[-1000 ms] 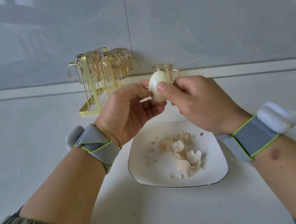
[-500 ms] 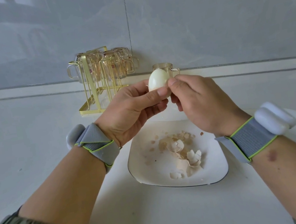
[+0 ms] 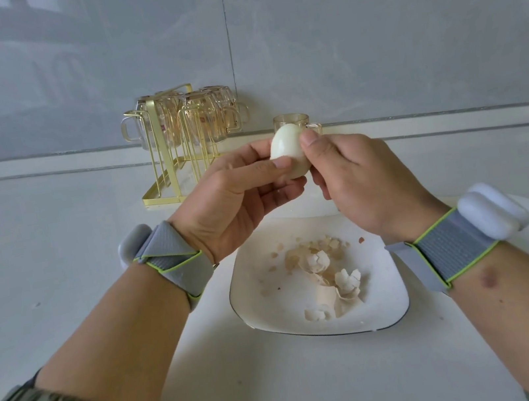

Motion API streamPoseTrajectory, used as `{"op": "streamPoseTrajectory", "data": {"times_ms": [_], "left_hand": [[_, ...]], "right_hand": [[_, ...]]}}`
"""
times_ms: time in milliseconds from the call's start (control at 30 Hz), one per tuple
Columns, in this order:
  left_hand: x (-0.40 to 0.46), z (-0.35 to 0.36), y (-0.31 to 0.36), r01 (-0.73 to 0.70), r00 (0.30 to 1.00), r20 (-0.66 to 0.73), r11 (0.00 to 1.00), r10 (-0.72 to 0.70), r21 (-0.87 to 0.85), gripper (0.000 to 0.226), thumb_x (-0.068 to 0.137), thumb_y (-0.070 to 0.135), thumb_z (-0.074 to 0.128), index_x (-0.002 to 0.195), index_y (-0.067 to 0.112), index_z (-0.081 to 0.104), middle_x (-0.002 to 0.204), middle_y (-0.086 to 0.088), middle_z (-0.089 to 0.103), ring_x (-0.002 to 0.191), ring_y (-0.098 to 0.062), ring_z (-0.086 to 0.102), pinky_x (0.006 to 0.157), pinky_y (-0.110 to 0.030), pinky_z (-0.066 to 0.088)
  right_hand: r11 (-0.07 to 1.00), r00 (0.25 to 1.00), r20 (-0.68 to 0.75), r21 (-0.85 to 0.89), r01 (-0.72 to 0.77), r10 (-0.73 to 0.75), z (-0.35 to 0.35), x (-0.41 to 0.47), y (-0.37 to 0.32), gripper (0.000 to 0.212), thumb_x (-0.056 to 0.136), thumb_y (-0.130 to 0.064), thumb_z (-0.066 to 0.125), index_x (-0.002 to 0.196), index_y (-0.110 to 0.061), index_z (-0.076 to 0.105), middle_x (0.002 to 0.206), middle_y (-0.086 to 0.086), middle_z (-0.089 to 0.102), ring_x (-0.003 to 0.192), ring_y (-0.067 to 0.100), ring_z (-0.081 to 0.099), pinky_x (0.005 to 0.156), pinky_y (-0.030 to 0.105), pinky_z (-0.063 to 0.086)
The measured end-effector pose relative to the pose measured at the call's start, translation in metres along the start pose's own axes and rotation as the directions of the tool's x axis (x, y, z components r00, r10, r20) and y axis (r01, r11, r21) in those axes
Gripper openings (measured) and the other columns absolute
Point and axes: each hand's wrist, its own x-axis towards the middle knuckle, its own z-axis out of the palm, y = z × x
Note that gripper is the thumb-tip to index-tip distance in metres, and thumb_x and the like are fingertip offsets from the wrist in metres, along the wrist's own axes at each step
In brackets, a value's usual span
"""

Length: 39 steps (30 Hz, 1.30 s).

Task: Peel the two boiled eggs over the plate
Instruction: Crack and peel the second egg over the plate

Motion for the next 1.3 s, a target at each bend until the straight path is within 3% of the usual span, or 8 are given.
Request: {"op": "streamPoseTrajectory", "data": {"times_ms": [167,300,500,667,800,1000,1133,1300], "left_hand": [[0.0006,0.0004,-0.0022,-0.029,1.000,0.003,0.999,0.029,0.031,0.015,0.078,0.008,0.068,0.093,0.008,0.068,0.080,-0.006,0.068,0.078,-0.021,0.065,0.081,-0.028,0.056],[0.0020,-0.0002,-0.0029,-0.032,0.999,-0.004,0.999,0.032,0.026,0.035,0.067,0.010,0.076,0.100,0.006,0.063,0.091,-0.011,0.068,0.083,-0.024,0.065,0.082,-0.029,0.057],[0.0014,0.0002,-0.0033,-0.033,0.999,-0.004,0.999,0.034,0.009,0.041,0.072,0.005,0.072,0.110,0.001,0.057,0.098,-0.015,0.066,0.088,-0.028,0.065,0.083,-0.031,0.057],[0.0008,-0.0002,-0.0038,-0.031,0.999,-0.008,0.999,0.031,0.020,0.039,0.077,0.002,0.069,0.114,0.002,0.057,0.096,-0.012,0.068,0.085,-0.024,0.067,0.083,-0.033,0.057],[-0.0005,-0.0002,-0.0020,-0.021,0.999,-0.027,0.998,0.023,0.058,0.045,0.078,0.005,0.068,0.121,0.005,0.054,0.095,-0.009,0.068,0.084,-0.023,0.065,0.074,-0.032,0.056],[0.0003,0.0010,-0.0039,-0.008,1.000,-0.012,1.000,0.008,0.009,0.044,0.082,0.000,0.064,0.123,0.000,0.050,0.095,-0.014,0.066,0.082,-0.023,0.064,0.075,-0.029,0.055],[0.0017,-0.0004,-0.0052,-0.016,1.000,-0.002,1.000,0.016,0.013,0.038,0.077,0.002,0.069,0.113,0.002,0.056,0.096,-0.013,0.069,0.084,-0.022,0.067,0.080,-0.028,0.056],[0.0027,-0.0014,-0.0070,-0.019,0.999,-0.033,0.999,0.020,0.038,0.036,0.073,0.003,0.068,0.107,0.004,0.059,0.096,-0.013,0.068,0.084,-0.022,0.067,0.081,-0.029,0.056]], "right_hand": [[1.000,1.000,0.012,-0.007,0.022,-0.022,-0.0007,0.0002,0.0004,0.051,0.106,-0.041,0.032,0.069,-0.012,0.052,0.064,0.004,0.059,0.065,0.026,0.057,0.064,0.043,0.046],[1.000,1.000,0.005,0.014,0.025,-0.025,0.0008,0.0009,0.0009,0.046,0.105,-0.036,0.035,0.063,-0.023,0.049,0.063,0.003,0.059,0.062,0.023,0.056,0.062,0.040,0.045],[0.999,1.000,-0.010,0.028,0.017,-0.017,0.0007,0.0015,0.0002,0.046,0.104,-0.029,0.037,0.059,-0.027,0.045,0.061,0.005,0.059,0.061,0.023,0.055,0.062,0.041,0.046],[0.998,1.000,-0.005,0.057,-0.006,0.006,-0.0003,0.0017,-0.0005,0.044,0.101,-0.024,0.039,0.057,-0.025,0.045,0.065,0.015,0.060,0.060,0.026,0.053,0.060,0.044,0.046],[0.996,0.999,-0.020,0.076,-0.040,0.042,-0.0001,0.0023,0.0006,0.052,0.102,-0.031,0.039,0.051,-0.032,0.051,0.057,0.004,0.055,0.056,0.020,0.051,0.058,0.038,0.044],[0.993,0.993,0.020,0.002,-0.115,0.115,0.0004,0.0020,0.0002,0.057,0.104,-0.049,0.030,0.061,-0.018,0.052,0.063,0.000,0.060,0.066,0.025,0.059,0.068,0.043,0.050],[0.991,0.989,0.052,0.001,-0.136,0.136,-0.0002,0.0023,-0.0013,0.054,0.104,-0.041,0.031,0.070,-0.007,0.056,0.069,0.009,0.063,0.073,0.032,0.059,0.074,0.051,0.053],[0.996,0.996,0.028,-0.026,-0.086,0.086,0.0002,0.0028,-0.0008,0.048,0.104,-0.028,0.034,0.076,0.002,0.058,0.073,0.022,0.065,0.071,0.038,0.058,0.070,0.052,0.050]]}}
